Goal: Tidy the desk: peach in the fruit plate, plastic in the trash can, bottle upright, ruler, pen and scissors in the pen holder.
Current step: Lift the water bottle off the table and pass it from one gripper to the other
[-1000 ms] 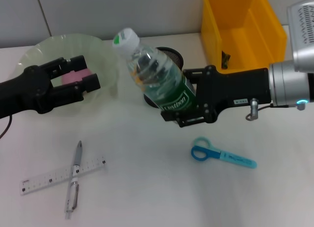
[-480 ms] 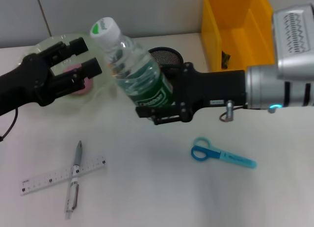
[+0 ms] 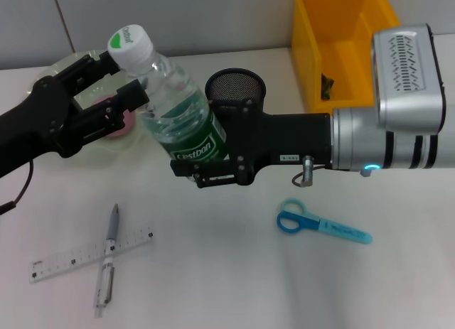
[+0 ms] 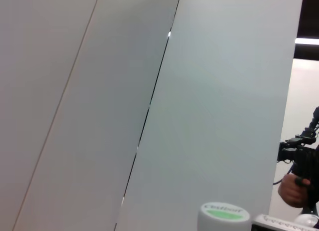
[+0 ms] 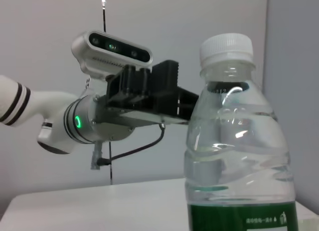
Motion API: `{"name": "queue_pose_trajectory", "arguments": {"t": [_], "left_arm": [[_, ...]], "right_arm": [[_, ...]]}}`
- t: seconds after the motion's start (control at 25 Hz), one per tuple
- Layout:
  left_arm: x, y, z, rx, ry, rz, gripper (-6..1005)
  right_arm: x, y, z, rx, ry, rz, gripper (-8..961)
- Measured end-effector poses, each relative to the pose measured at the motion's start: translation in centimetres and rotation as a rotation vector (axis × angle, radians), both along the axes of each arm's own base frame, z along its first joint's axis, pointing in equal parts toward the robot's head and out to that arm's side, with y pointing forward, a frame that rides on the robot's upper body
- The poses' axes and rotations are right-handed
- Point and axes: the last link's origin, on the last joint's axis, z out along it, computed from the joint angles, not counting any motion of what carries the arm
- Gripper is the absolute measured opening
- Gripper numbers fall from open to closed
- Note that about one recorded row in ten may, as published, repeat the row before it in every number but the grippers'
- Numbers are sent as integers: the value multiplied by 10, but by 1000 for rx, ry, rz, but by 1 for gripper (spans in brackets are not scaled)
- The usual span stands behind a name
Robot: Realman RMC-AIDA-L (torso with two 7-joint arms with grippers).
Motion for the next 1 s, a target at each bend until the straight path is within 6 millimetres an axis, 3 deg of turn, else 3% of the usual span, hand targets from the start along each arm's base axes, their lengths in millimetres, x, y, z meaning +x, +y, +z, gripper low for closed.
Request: {"name": "queue_pose_trajectory", "arguments": {"t": [1.0], "left_arm": [[1, -2, -8, 45, -21, -27, 832]], "right_arm": [[-2, -2, -11, -35, 1, -4, 764]]}}
